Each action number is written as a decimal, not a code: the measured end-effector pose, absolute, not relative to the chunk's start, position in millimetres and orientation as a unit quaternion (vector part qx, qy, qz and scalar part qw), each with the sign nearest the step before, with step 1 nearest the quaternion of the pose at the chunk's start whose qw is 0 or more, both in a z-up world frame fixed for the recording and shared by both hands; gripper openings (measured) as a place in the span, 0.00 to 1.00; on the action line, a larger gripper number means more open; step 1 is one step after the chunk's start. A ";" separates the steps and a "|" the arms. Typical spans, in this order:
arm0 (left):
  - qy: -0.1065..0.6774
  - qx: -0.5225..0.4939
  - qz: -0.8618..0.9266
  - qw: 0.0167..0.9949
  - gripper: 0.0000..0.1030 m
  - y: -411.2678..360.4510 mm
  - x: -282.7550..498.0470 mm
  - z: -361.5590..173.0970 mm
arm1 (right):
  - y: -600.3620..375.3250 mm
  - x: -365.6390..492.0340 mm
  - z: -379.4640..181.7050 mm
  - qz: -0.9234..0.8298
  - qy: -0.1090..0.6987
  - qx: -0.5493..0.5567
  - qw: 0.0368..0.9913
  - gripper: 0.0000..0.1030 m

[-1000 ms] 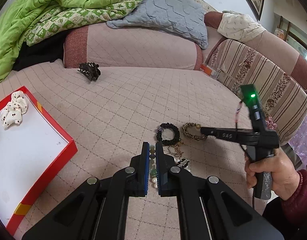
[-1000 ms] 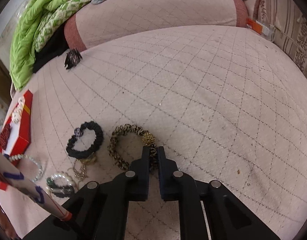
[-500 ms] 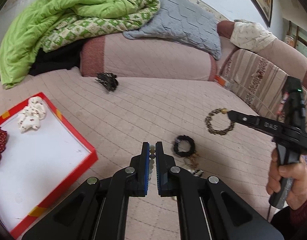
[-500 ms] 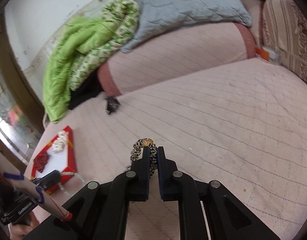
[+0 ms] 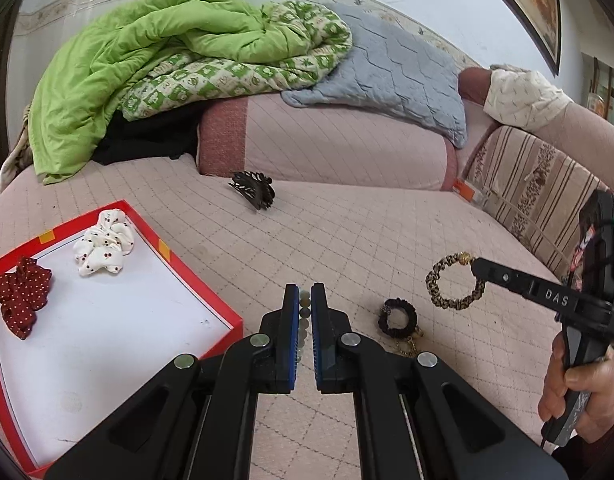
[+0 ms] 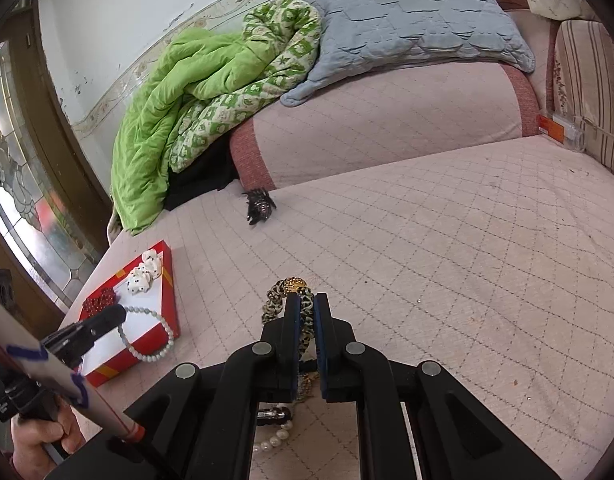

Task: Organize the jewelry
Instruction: 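Carry the bead bracelet and leopard hair tie over the tray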

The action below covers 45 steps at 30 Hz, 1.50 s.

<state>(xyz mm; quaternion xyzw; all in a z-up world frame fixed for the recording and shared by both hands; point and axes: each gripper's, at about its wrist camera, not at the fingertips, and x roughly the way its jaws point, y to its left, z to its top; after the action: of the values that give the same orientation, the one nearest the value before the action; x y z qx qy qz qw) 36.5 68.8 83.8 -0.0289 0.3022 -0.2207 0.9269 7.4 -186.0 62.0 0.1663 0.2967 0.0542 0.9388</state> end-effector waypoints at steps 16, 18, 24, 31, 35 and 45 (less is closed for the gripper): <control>0.284 -0.066 -0.181 0.939 0.05 117.8 38.3 95.8 | -143.9 11.7 62.2 0.098 0.299 0.145 0.938 0.07; 0.284 -0.068 -0.175 0.940 0.05 124.8 39.0 95.8 | -139.1 12.2 61.8 0.103 0.300 0.143 0.938 0.07; 0.283 -0.073 -0.151 0.944 0.05 143.5 40.8 95.2 | -125.5 16.2 58.9 0.113 0.307 0.146 0.934 0.07; 0.287 -0.067 -0.123 0.948 0.05 161.9 46.0 92.3 | -97.0 22.0 60.6 0.142 0.318 0.156 0.924 0.07; 0.291 -0.066 -0.101 0.949 0.05 175.8 49.5 90.5 | -75.0 29.4 64.1 0.160 0.322 0.161 0.919 0.07; 0.312 -0.072 -0.054 0.946 0.05 210.7 61.4 82.8 | -16.6 63.5 77.3 0.201 0.338 0.146 0.908 0.07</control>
<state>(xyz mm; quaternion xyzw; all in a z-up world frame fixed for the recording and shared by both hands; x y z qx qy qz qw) 61.4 210.7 82.8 -0.0720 0.3116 -0.0541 0.9459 63.5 -16.6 77.3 0.1455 0.3378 0.2011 0.9079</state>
